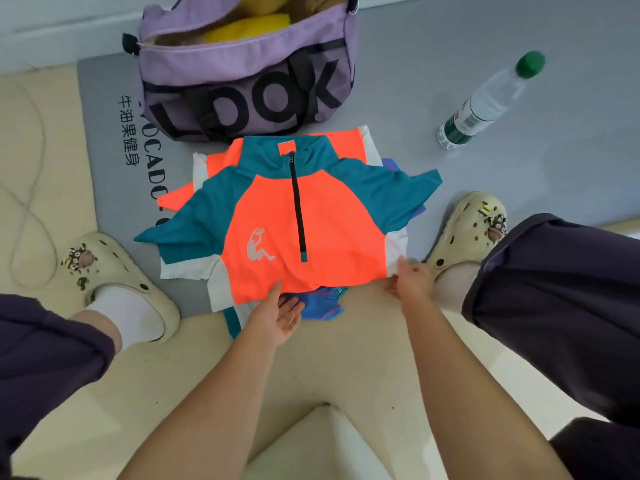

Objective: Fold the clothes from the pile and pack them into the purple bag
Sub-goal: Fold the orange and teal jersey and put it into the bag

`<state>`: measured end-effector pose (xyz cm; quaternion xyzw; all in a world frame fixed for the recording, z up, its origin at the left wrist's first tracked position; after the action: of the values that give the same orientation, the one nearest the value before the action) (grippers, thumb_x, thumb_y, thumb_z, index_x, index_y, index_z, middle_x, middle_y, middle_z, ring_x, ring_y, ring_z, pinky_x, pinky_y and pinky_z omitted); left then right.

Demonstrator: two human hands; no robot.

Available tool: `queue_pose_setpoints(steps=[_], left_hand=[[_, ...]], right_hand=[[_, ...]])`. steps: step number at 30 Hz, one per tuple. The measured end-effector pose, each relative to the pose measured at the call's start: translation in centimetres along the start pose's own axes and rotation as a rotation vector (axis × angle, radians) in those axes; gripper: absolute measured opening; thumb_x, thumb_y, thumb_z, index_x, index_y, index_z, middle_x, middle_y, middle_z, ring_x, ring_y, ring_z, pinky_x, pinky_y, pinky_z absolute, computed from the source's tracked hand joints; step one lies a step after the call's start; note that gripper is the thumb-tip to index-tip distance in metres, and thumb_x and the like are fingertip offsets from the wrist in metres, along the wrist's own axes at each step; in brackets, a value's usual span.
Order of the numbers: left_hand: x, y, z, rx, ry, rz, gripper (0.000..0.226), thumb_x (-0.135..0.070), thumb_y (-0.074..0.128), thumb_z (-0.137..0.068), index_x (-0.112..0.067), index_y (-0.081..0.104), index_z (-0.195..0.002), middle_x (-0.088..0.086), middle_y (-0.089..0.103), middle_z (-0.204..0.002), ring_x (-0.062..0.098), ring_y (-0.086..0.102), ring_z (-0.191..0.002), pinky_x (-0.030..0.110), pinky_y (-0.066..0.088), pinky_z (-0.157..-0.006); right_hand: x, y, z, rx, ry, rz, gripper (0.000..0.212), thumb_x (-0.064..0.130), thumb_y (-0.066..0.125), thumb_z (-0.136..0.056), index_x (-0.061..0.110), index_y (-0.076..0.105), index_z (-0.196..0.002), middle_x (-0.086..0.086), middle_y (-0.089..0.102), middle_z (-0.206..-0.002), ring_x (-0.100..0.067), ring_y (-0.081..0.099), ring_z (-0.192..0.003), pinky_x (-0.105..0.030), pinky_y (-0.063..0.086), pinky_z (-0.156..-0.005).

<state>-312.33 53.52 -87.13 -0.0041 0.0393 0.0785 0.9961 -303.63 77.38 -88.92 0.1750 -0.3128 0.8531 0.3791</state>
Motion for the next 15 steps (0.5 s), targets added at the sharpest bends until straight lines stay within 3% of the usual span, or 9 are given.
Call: queue_pose_setpoints(steps=[2, 4, 5, 7, 9, 12, 14, 15], left_hand=[[0.1, 0.5, 0.3, -0.001, 0.025, 0.063, 0.018, -0.029, 0.062, -0.095, -0.012, 0.059, -0.095, 0.004, 0.066, -0.108, 0.022, 0.066, -0.102, 0.029, 0.052, -0.068], [0.3, 0.6, 0.2, -0.016, 0.077, 0.137, 0.010, -0.019, 0.058, -0.098, -0.013, 0.059, -0.090, 0.007, 0.063, -0.115, 0.024, 0.059, -0.119, 0.030, 0.051, -0.081], [0.5, 0.6, 0.1, -0.019, 0.092, 0.173, 0.009, -0.016, 0.057, -0.099, -0.013, 0.059, -0.090, 0.008, 0.062, -0.118, 0.024, 0.058, -0.122, 0.030, 0.050, -0.084], [0.7, 0.4, 0.1, 0.011, 0.099, 0.249, 0.006, -0.015, 0.059, -0.097, -0.011, 0.061, -0.093, 0.007, 0.064, -0.118, 0.023, 0.060, -0.117, 0.028, 0.052, -0.079], [0.5, 0.1, 0.3, 0.035, 0.099, 0.332, 0.012, -0.021, 0.063, -0.095, -0.010, 0.061, -0.096, 0.005, 0.066, -0.108, 0.021, 0.061, -0.109, 0.027, 0.052, -0.077], [-0.5, -1.1, 0.2, 0.018, 0.159, 0.489, 0.014, -0.023, 0.063, -0.095, -0.009, 0.060, -0.095, 0.006, 0.064, -0.096, 0.019, 0.058, -0.104, 0.028, 0.053, -0.078], [-1.0, -2.2, 0.1, 0.032, 0.211, 0.581, 0.007, -0.015, 0.062, -0.095, -0.008, 0.062, -0.096, 0.007, 0.068, -0.091, 0.019, 0.062, -0.097, 0.029, 0.059, -0.067], [-0.9, -2.7, 0.1, 0.050, 0.218, 0.602, 0.003, -0.011, 0.061, -0.095, -0.008, 0.063, -0.096, 0.007, 0.071, -0.087, 0.018, 0.064, -0.092, 0.030, 0.060, -0.064]], right_hand=[[0.3, -0.6, 0.1, -0.210, -0.012, -0.023, 0.022, 0.027, 0.052, -0.097, 0.009, 0.046, -0.087, -0.019, 0.064, -0.096, -0.031, 0.064, -0.072, -0.040, 0.055, -0.066], [0.1, -0.2, 0.7, -0.301, 0.046, -0.088, 0.025, 0.034, 0.055, -0.095, 0.009, 0.048, -0.094, -0.016, 0.066, -0.104, -0.031, 0.066, -0.084, -0.043, 0.055, -0.076], [0.0, 0.5, 1.2, -0.257, 0.117, -0.152, 0.031, 0.039, 0.058, -0.093, 0.010, 0.051, -0.095, -0.014, 0.067, -0.106, -0.031, 0.068, -0.089, -0.045, 0.057, -0.080], [-0.1, 2.4, 2.6, 0.047, 0.297, -0.314, 0.039, 0.049, 0.059, -0.091, 0.013, 0.057, -0.106, -0.009, 0.068, -0.107, -0.025, 0.068, -0.093, -0.039, 0.057, -0.078], [-0.2, 4.0, 3.7, 0.279, 0.420, -0.377, 0.029, 0.047, 0.058, -0.093, 0.020, 0.059, -0.102, -0.001, 0.066, -0.094, -0.015, 0.063, -0.083, -0.027, 0.048, -0.066], [-1.3, 3.7, 3.5, 0.196, 0.445, -0.403, 0.014, 0.029, 0.057, -0.097, 0.020, 0.054, -0.087, 0.003, 0.056, -0.078, -0.009, 0.053, -0.067, -0.023, 0.037, -0.057], [-1.9, 3.0, 3.0, 0.106, 0.360, -0.508, 0.007, 0.023, 0.052, -0.100, 0.020, 0.055, -0.105, 0.002, 0.058, -0.086, -0.010, 0.056, -0.071, -0.025, 0.041, -0.060], [-2.2, 2.7, 2.7, 0.088, 0.328, -0.579, 0.015, 0.022, 0.049, -0.101, 0.020, 0.054, -0.116, 0.001, 0.060, -0.091, -0.012, 0.057, -0.075, -0.027, 0.045, -0.065]])
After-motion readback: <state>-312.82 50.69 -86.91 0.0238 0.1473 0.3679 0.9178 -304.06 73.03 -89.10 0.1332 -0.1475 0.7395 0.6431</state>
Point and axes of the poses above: each hand's wrist, its own z-axis away from the middle knuckle, its own y-axis out of the palm, x = y × z, the point moved 1 cm from there along -z, towards the middle knuckle
